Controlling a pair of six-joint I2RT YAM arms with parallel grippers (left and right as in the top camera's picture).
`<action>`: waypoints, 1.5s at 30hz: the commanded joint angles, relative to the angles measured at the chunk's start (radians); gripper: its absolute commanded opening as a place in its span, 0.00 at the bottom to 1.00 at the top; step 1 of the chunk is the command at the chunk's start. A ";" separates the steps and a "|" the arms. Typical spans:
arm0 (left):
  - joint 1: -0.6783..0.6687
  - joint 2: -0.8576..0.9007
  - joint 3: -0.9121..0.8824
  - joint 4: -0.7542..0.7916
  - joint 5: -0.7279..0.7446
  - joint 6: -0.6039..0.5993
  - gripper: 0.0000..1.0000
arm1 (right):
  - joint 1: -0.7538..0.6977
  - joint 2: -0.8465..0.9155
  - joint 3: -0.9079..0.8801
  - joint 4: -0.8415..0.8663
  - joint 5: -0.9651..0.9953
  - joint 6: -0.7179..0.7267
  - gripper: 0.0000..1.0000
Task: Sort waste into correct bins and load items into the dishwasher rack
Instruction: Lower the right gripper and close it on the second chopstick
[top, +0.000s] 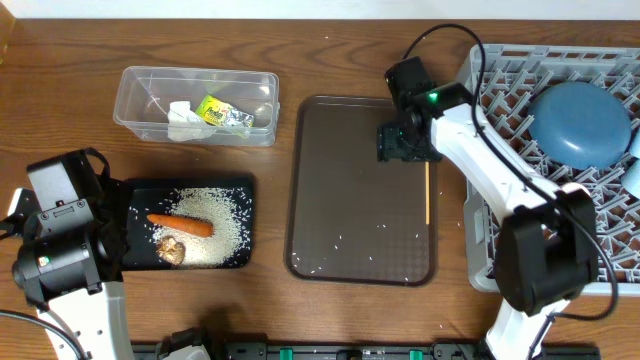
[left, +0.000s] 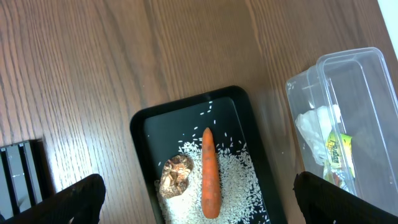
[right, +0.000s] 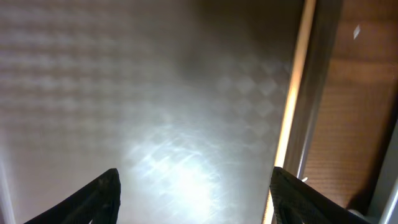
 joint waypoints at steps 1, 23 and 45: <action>0.006 0.001 0.001 -0.002 -0.019 0.006 0.98 | -0.001 0.041 0.001 -0.010 0.062 0.056 0.72; 0.006 0.001 0.001 -0.002 -0.019 0.006 0.98 | -0.029 0.129 -0.015 -0.032 0.102 0.056 0.75; 0.006 0.001 0.001 -0.002 -0.019 0.006 0.98 | -0.077 0.163 -0.057 0.020 0.035 0.033 0.68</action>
